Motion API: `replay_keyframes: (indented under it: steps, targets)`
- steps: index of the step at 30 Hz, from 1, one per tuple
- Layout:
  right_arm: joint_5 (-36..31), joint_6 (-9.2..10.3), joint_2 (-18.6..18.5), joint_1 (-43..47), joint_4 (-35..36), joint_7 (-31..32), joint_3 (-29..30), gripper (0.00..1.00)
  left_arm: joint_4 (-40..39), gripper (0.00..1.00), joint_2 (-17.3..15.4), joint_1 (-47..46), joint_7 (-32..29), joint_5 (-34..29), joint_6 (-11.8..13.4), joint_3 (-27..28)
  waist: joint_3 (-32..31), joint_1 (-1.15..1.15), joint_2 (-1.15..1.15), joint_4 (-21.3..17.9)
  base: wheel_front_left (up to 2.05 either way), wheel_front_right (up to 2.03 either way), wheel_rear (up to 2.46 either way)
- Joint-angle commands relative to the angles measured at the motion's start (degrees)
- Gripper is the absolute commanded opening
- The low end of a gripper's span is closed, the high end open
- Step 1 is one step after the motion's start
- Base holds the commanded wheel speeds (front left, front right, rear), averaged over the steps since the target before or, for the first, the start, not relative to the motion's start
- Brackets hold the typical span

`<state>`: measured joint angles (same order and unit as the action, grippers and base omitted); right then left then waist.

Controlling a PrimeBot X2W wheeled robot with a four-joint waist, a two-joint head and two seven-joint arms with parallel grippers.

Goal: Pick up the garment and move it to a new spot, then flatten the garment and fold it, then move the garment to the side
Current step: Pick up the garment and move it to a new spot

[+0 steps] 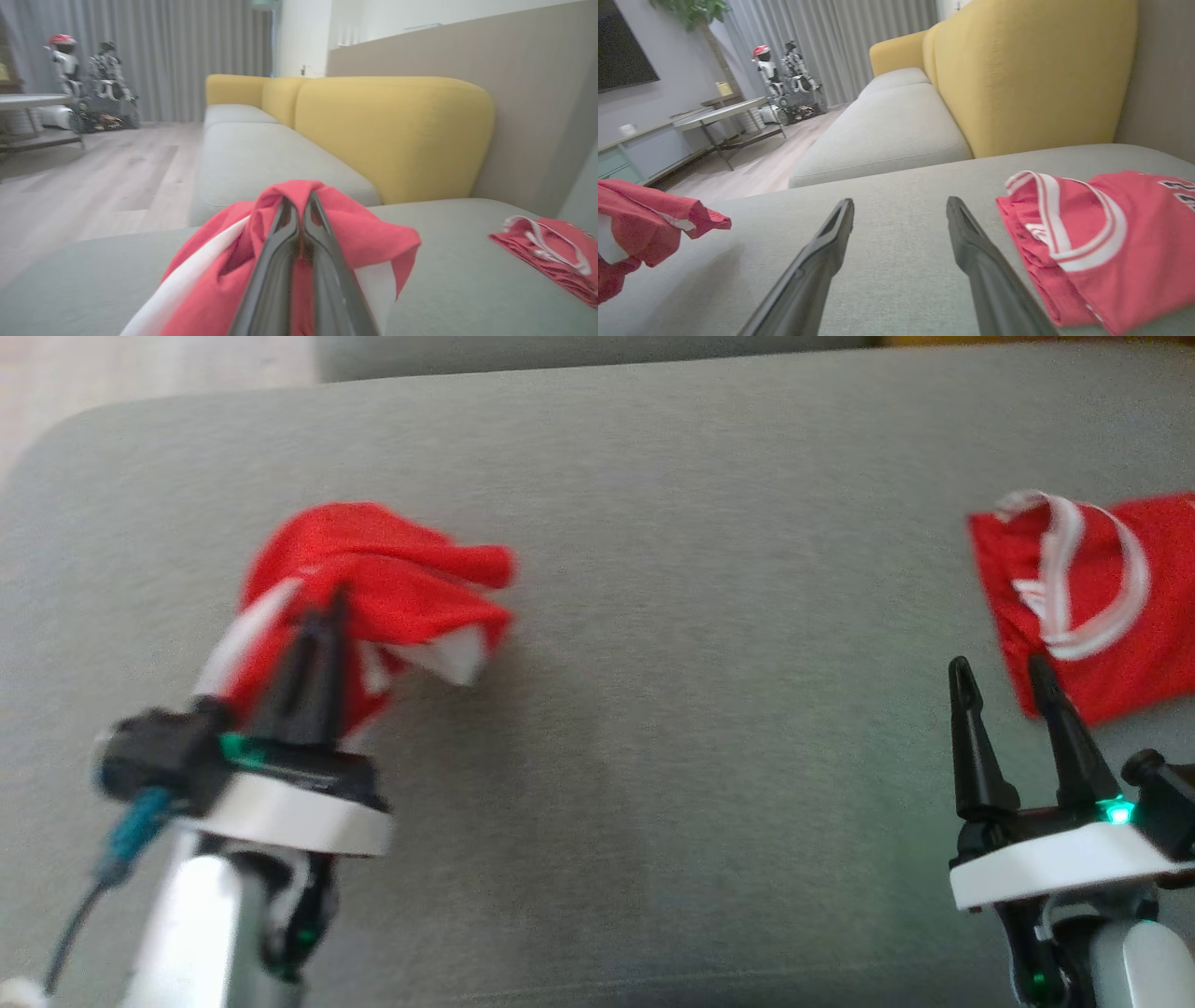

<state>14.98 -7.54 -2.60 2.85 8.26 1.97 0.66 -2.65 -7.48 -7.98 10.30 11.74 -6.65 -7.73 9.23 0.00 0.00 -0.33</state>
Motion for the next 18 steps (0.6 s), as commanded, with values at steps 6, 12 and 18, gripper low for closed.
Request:
replay_keyframes:
  steps: [6, 12, 18]
  targets:
    - [1.68, 0.05, -0.28, -2.63, 0.63, -2.05, -1.83, 1.00, 4.93, 0.00, 1.06, -8.62, -0.63, -0.42, -0.65, -7.49, 3.56, 0.00, 0.00, -9.71, 0.00, 0.00, 0.00]
    - [2.89, 0.05, -0.28, -3.39, -0.90, -3.44, -2.68, 1.00, 16.13, 0.00, 0.94, -12.73, -1.69, -0.69, -0.81, -20.30, 5.40, 0.00, 0.00, -13.55, 0.00, 0.00, 0.00]
    - [3.20, 0.05, -0.28, -3.40, -1.98, -4.42, -2.64, 1.00, 22.60, 0.45, 0.74, -14.04, -0.35, 1.99, -0.82, -26.74, 5.76, 0.00, 0.00, -13.96, 0.00, 0.00, 0.00]
